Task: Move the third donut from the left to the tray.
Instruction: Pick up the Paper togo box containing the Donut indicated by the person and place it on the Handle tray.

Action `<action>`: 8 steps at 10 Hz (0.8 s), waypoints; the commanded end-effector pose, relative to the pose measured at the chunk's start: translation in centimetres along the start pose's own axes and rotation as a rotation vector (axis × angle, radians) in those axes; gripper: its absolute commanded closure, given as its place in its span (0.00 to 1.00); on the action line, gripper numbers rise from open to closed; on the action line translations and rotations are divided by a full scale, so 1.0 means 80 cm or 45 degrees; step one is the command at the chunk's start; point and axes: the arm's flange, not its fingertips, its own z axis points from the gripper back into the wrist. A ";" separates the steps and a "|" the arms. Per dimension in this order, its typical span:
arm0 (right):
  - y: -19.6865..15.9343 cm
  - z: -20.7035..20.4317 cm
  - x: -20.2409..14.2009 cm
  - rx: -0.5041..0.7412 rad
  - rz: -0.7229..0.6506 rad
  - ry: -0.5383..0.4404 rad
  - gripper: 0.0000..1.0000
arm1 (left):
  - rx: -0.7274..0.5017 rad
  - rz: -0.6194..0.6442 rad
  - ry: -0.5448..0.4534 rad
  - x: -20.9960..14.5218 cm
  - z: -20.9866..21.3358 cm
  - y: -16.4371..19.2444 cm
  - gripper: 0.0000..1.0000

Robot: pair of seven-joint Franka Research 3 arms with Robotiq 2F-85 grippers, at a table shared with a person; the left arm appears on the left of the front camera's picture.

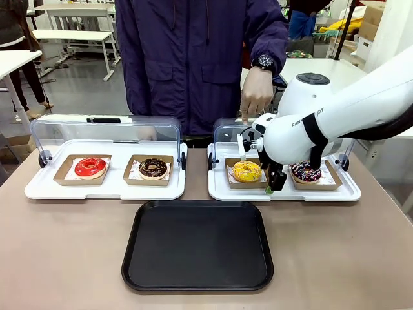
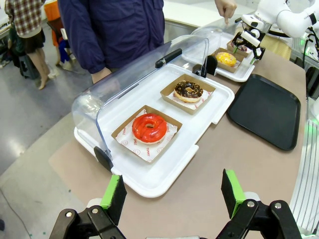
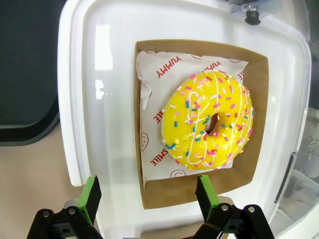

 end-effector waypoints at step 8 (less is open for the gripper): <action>-0.010 -0.023 -0.002 -0.043 -0.043 0.042 0.00 | -0.007 -0.012 0.005 0.002 0.002 -0.001 0.00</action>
